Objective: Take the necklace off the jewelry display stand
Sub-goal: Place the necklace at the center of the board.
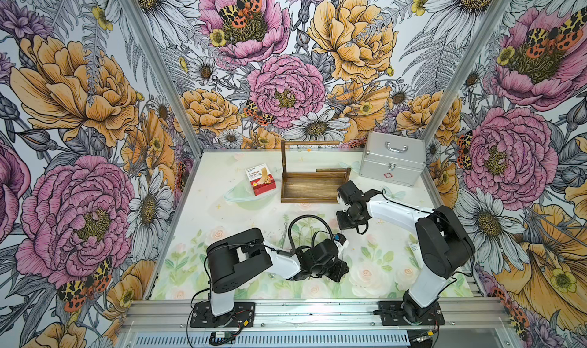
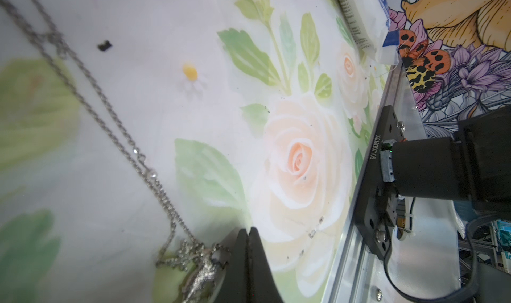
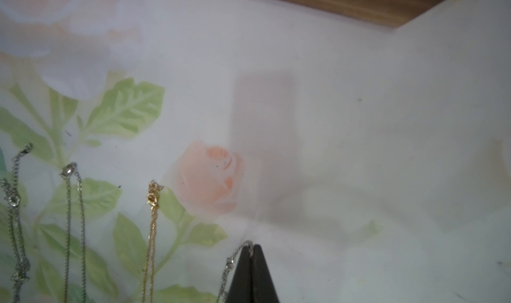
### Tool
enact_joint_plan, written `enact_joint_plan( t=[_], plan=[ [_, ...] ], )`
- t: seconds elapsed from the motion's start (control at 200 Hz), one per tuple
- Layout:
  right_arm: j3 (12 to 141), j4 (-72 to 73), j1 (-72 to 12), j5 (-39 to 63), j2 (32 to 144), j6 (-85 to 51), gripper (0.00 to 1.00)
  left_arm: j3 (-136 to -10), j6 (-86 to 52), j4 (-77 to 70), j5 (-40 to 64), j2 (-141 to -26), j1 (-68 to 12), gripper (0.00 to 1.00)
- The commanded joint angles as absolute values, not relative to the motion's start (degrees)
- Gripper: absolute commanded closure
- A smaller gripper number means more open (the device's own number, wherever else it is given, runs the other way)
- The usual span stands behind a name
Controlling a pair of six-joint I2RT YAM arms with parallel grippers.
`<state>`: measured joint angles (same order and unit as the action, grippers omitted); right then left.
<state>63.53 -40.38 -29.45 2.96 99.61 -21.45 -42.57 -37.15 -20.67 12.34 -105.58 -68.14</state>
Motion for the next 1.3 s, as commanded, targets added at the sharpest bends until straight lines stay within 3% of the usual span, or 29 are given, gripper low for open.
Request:
enact_joint_plan(
  t=[0.0,0.48,0.961,1.296],
  plan=[
    [64.97,-39.38,-30.04,1.56,100.46,-20.91,1.00,-41.56,-37.00,-18.22,12.67,-105.90,-68.95,0.97],
    [65.04,-39.38,-30.02,0.75,100.02,-21.35,0.91,-41.20,-37.18,-18.25,11.74,-105.27,-70.05,0.97],
    [65.20,-39.46,-30.01,0.14,99.78,-21.53,0.89,-41.04,-37.26,-18.36,11.41,-104.85,-70.05,0.97],
    [63.71,-38.55,-29.97,-0.32,97.97,-21.71,0.89,-41.74,-37.18,-18.19,11.65,-102.97,-69.40,0.87]
  ],
)
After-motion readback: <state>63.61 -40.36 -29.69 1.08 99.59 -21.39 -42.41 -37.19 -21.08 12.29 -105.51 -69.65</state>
